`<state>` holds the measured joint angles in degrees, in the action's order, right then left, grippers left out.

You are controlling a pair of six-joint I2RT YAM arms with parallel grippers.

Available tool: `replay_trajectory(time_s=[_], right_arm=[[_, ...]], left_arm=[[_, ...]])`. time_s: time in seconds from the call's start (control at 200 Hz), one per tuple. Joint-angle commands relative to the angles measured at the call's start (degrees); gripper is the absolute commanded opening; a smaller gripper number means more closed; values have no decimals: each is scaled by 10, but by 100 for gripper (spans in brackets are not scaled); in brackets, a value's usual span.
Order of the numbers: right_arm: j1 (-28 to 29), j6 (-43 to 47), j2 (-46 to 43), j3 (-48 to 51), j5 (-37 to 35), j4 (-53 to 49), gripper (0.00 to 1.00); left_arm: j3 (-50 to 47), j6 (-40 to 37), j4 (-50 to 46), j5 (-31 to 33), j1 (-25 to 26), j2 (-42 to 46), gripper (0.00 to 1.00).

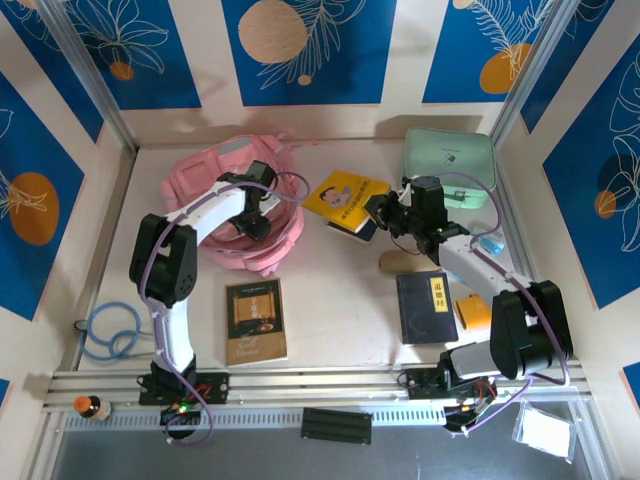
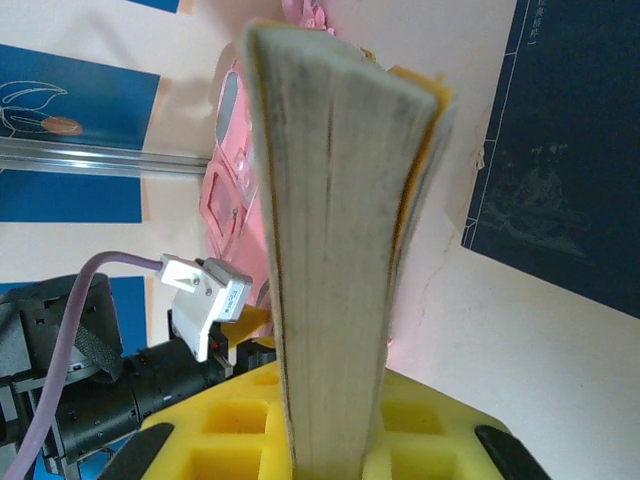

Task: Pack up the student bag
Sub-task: Open the student bag at the center of the table.

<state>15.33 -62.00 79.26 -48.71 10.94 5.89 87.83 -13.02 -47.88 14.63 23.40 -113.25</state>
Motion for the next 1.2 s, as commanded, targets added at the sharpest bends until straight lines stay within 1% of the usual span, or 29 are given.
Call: replay_trajectory(time_s=[0.0, 0.11, 0.185, 0.24, 0.39, 0.5, 0.585, 0.66, 0.81, 0.955, 1.075, 1.19], right_arm=[[-2, -5, -25, 1, 21, 24, 0], [-1, -7, -23, 2, 22, 24, 0], [0, -8, -21, 2, 22, 25, 0], [0, -9, -19, 1, 22, 28, 0], [3, -13, -16, 3, 28, 33, 0], [3, -10, -17, 5, 28, 28, 0], [3, -6, -21, 7, 26, 22, 0], [2, -4, -24, 9, 23, 18, 0], [1, 6, -30, 12, 17, 8, 0], [-7, 34, -45, 12, -2, -26, 0], [-26, 38, -68, 24, -12, -41, 0], [-40, 35, -86, 35, -5, -41, 0]], left_arm=[[20, -8, -20, 31, 5, -9, 55], [32, -2, -21, 57, 6, -19, 49], [49, 4, -39, 61, 8, -34, 48], [62, 12, -52, 76, 13, -48, 45], [66, 17, -56, 93, 27, -67, 44], [66, 16, -56, 97, 33, -69, 41], [68, 21, -50, 119, 36, -66, 35], [70, 26, -47, 124, 37, -56, 30], [72, 41, -38, 105, 37, -20, 10], [66, 59, -31, 105, 37, 25, 1], [55, 72, -19, 106, 37, 68, 0], [53, 85, -5, 88, 37, 107, 0]])
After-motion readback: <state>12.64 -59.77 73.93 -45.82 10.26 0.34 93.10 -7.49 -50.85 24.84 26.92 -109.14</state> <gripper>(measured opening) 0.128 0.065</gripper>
